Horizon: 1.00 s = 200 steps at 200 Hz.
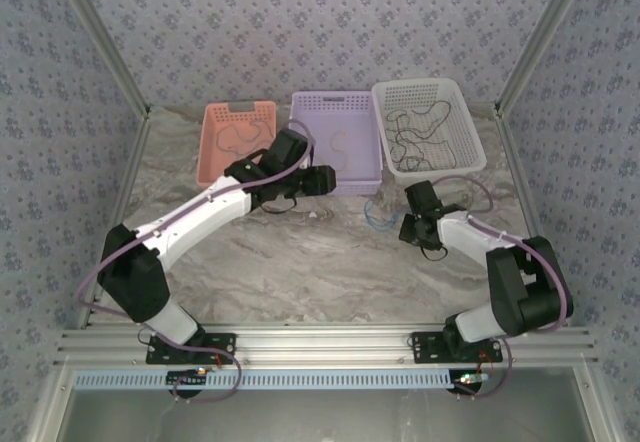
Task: Untangle the cables
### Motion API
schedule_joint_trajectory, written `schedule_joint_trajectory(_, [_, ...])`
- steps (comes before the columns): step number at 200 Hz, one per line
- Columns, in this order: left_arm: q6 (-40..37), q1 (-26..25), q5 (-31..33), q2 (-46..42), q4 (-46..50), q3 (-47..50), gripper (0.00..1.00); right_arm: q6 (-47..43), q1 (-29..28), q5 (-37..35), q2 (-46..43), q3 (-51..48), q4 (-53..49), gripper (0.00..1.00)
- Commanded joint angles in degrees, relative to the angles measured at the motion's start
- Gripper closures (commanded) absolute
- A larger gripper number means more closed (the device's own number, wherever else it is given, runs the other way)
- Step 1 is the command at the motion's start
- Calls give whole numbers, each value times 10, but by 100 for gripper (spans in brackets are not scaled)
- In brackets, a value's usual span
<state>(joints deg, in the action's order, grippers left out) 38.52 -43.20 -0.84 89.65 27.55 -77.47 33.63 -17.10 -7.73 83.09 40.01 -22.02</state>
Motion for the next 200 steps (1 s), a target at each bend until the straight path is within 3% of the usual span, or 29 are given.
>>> schedule_joint_trajectory(1, [15,-21,23,-45,-38,2,34,-13,6,-23,20,25,6,56])
schedule_joint_trajectory(41, [19,-51,37,-63,-42,17,35,-31,5,-34,83,63,-3,69])
schedule_joint_trajectory(70, [22,-58,36,-81,-53,41,36,-63,-10,-61,68,64,-1,100])
schedule_joint_trajectory(124, [19,-59,27,-100,-63,89,36,-134,-99,-126,-141,30,-37,100])
schedule_joint_trajectory(163, [55,-60,23,-137,-114,153,32,-150,-137,-66,-271,58,-77,100])
schedule_joint_trajectory(200, [61,-64,7,-177,-137,182,32,-156,-160,-31,-316,124,-121,100])
